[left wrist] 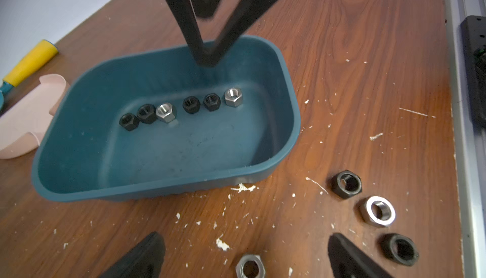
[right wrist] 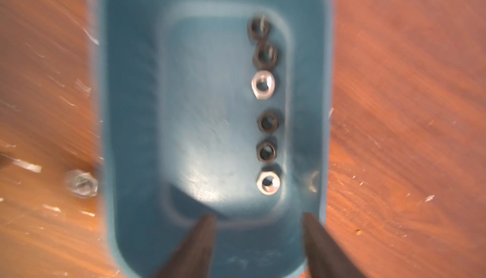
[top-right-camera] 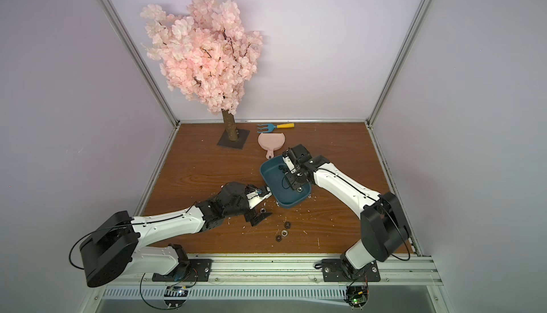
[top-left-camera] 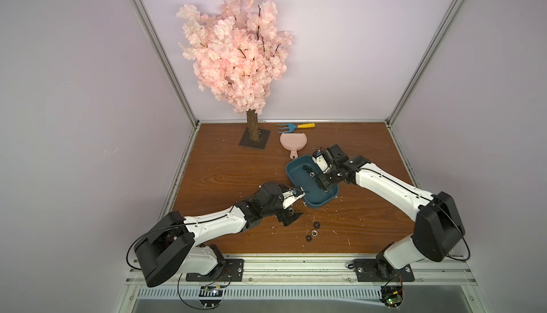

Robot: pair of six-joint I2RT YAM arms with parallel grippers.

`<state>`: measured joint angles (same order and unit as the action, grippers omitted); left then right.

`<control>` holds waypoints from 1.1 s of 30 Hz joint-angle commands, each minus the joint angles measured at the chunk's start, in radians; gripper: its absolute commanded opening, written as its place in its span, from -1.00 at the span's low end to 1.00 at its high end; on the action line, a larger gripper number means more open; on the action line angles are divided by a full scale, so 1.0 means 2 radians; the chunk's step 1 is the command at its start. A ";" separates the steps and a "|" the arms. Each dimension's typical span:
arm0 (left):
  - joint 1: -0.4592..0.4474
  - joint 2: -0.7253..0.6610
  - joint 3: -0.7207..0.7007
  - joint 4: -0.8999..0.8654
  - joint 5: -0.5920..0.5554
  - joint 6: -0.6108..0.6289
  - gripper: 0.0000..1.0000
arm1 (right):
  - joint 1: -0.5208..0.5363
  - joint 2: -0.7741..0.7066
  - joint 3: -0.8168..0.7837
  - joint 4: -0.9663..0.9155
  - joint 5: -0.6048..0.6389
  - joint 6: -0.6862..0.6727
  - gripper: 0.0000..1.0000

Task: Put the nuts on the desktop into the storage box
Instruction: Place the nut in the storage box, then pick up the nut from the center of the board.

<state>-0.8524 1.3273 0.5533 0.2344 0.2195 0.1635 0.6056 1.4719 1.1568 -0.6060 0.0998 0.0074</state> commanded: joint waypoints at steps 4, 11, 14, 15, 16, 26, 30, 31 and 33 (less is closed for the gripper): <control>-0.006 0.039 0.042 -0.097 -0.044 -0.072 0.99 | 0.000 -0.145 -0.072 0.141 0.025 -0.014 0.98; -0.006 0.085 0.099 -0.176 -0.043 -0.152 0.99 | -0.001 -0.379 -0.271 0.412 -0.010 0.039 0.99; -0.006 0.100 0.122 -0.209 -0.041 -0.194 0.99 | 0.000 -0.430 -0.307 0.441 0.000 0.036 0.99; -0.006 0.108 0.127 -0.217 -0.037 -0.199 0.99 | 0.000 -0.441 -0.312 0.444 -0.005 0.034 0.99; -0.009 0.113 0.130 -0.222 -0.038 -0.203 1.00 | 0.000 -0.448 -0.319 0.448 -0.010 0.035 0.99; -0.016 0.159 0.155 -0.275 -0.090 -0.220 0.64 | 0.000 -0.475 -0.345 0.459 -0.055 0.020 0.98; -0.016 0.173 0.171 -0.294 -0.102 -0.220 0.23 | 0.000 -0.470 -0.346 0.465 -0.057 0.019 0.98; -0.016 0.175 0.173 -0.294 -0.095 -0.217 0.12 | -0.001 -0.469 -0.346 0.468 -0.058 0.020 0.99; -0.017 0.182 0.180 -0.300 -0.086 -0.216 0.05 | 0.000 -0.465 -0.343 0.467 -0.058 0.019 0.98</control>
<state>-0.8772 1.6642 0.8967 -0.2962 0.0471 -0.2642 0.6064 0.5331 0.4572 0.2687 0.0013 0.0521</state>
